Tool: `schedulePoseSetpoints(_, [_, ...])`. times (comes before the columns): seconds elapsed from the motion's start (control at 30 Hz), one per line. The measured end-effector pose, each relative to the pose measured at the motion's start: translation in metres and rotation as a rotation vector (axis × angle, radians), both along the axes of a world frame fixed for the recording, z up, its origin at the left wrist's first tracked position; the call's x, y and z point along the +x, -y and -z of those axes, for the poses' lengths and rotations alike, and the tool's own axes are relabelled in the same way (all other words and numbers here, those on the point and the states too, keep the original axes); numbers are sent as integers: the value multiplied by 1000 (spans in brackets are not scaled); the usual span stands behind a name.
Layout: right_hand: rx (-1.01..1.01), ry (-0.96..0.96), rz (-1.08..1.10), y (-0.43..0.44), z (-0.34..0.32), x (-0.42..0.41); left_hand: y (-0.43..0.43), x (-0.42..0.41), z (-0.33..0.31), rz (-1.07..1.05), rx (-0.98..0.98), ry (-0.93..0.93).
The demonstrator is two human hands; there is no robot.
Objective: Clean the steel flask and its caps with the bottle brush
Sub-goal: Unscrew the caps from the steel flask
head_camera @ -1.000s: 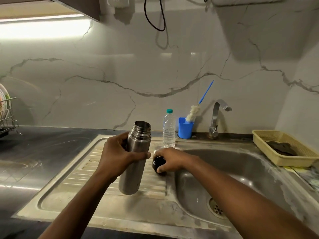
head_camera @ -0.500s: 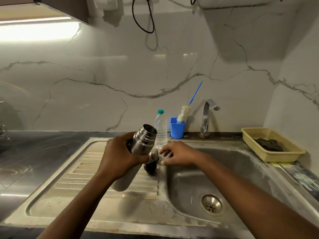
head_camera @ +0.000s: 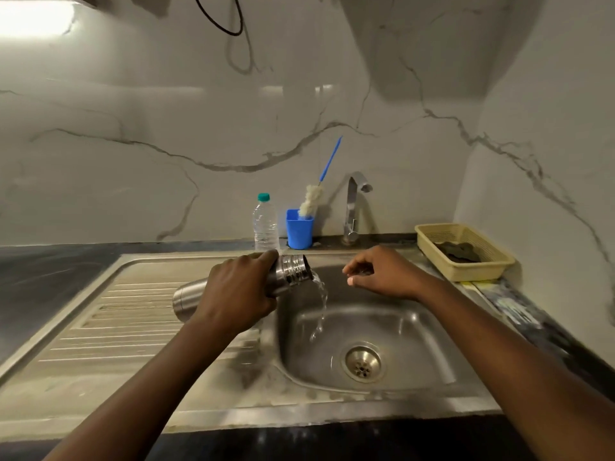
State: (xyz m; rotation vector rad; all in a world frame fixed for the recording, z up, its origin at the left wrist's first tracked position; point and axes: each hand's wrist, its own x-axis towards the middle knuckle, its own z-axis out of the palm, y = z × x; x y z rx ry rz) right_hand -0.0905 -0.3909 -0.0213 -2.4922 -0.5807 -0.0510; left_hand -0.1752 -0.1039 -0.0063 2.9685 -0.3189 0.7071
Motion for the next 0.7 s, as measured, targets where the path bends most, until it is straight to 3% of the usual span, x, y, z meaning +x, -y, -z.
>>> schedulePoseSetpoints(0.7, [37,-3,8,6,14,-7,14,12,6,51,218,88])
